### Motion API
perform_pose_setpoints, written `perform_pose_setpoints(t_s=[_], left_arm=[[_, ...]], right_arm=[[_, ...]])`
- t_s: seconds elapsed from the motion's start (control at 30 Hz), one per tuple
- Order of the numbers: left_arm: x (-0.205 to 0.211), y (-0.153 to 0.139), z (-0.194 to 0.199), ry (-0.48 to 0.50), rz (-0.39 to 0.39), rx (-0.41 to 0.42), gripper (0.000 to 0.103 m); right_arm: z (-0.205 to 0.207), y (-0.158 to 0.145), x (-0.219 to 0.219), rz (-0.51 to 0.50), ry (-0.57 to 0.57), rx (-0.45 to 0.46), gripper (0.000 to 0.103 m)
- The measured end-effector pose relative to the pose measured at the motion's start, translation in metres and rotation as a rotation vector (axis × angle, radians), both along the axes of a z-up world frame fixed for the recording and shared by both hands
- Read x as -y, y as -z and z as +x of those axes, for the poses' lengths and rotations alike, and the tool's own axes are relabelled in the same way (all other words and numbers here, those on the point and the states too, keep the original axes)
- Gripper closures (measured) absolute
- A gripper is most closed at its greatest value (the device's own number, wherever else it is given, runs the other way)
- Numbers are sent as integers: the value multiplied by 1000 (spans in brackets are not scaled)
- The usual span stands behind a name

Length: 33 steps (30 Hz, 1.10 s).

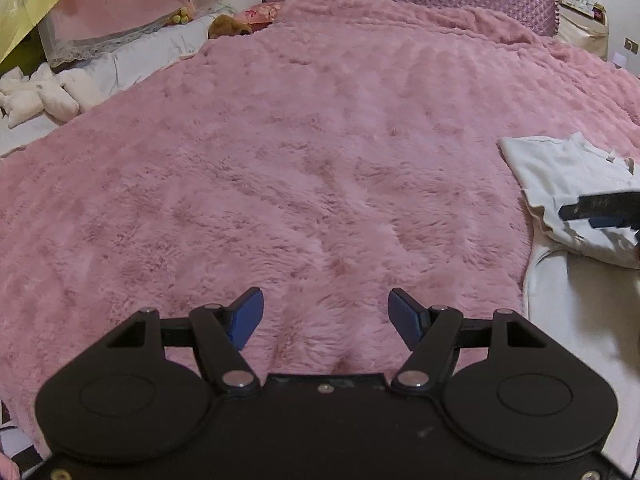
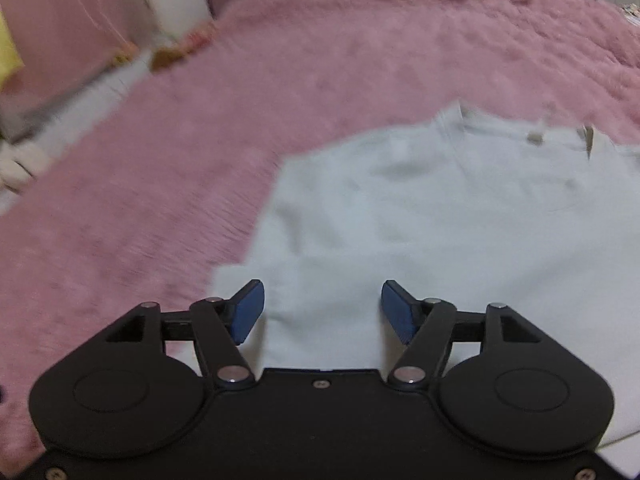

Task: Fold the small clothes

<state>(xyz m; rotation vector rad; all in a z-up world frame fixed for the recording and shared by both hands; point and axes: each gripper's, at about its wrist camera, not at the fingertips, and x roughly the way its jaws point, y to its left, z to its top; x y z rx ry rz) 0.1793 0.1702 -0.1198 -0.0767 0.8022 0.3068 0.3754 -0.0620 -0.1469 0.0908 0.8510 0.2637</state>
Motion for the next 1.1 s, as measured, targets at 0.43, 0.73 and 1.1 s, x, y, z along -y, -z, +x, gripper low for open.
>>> perform_pose_setpoints(t_s=[0.43, 0.73, 1.1], left_arm=[[7, -2, -1, 3, 30, 1, 33], [-3, -5, -17, -20, 30, 2, 33], [-8, -2, -25, -37, 14, -11, 33]], right_arm=[[-20, -1, 16, -78, 33, 104, 43], [-4, 23, 0, -169, 40, 49, 38], [11, 34, -18, -228, 15, 14, 34]])
